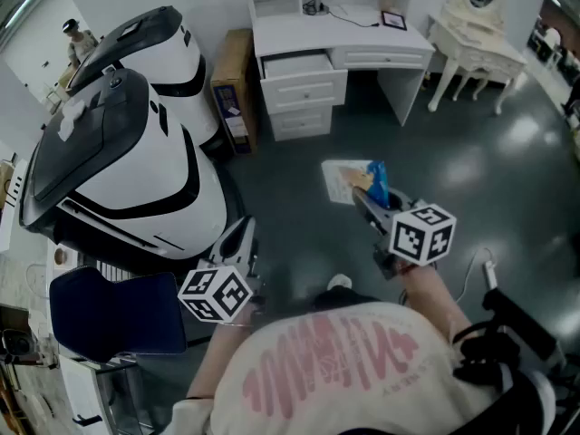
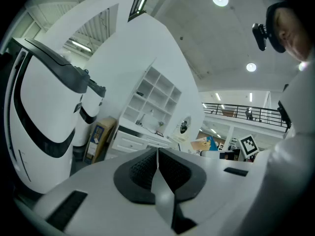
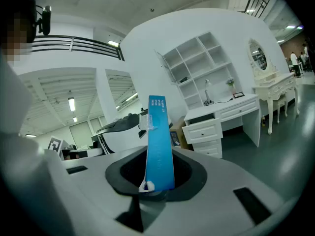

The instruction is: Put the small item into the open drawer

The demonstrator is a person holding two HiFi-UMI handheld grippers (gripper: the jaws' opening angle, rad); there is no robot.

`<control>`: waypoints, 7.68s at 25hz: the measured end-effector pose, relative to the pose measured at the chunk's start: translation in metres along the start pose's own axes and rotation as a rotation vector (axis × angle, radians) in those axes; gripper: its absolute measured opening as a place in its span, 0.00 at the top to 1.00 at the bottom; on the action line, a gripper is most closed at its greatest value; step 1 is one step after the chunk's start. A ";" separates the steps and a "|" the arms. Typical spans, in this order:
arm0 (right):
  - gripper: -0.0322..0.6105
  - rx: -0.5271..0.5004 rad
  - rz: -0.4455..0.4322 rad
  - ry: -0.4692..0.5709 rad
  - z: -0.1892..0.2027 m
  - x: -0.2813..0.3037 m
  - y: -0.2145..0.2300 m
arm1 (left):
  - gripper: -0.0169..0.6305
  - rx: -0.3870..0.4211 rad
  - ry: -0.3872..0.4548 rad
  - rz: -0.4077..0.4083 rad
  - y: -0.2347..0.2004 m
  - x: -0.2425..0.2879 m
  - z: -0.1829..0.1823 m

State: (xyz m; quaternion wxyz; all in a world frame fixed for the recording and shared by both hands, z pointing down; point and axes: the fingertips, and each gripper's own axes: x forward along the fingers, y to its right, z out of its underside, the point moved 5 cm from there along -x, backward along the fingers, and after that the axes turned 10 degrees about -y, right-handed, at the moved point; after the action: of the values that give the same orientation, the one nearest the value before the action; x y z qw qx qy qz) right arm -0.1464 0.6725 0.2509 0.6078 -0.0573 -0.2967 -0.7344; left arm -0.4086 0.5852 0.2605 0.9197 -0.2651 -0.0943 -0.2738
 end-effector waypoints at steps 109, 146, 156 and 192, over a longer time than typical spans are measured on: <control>0.80 0.166 0.030 -0.301 -0.345 0.593 0.368 | 0.91 -0.140 -0.157 0.035 -0.384 0.624 -0.355; 0.80 -0.242 -0.101 -0.977 -0.226 0.704 0.420 | 0.91 -0.287 -0.245 -0.229 -0.423 0.601 -0.287; 0.80 -0.316 -0.251 -1.086 -0.217 0.711 0.427 | 0.91 -0.324 -0.222 -0.333 -0.406 0.596 -0.279; 0.80 -0.428 -0.310 -1.208 -0.177 0.723 0.448 | 0.91 -0.444 -0.199 -0.499 -0.410 0.570 -0.244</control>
State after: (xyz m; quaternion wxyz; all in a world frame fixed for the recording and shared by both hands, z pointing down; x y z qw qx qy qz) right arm 0.1335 -0.0759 0.5923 0.1966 -0.5357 -0.4378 -0.6948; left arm -0.1547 -0.0957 0.4157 0.7307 -0.4530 -0.1835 -0.4767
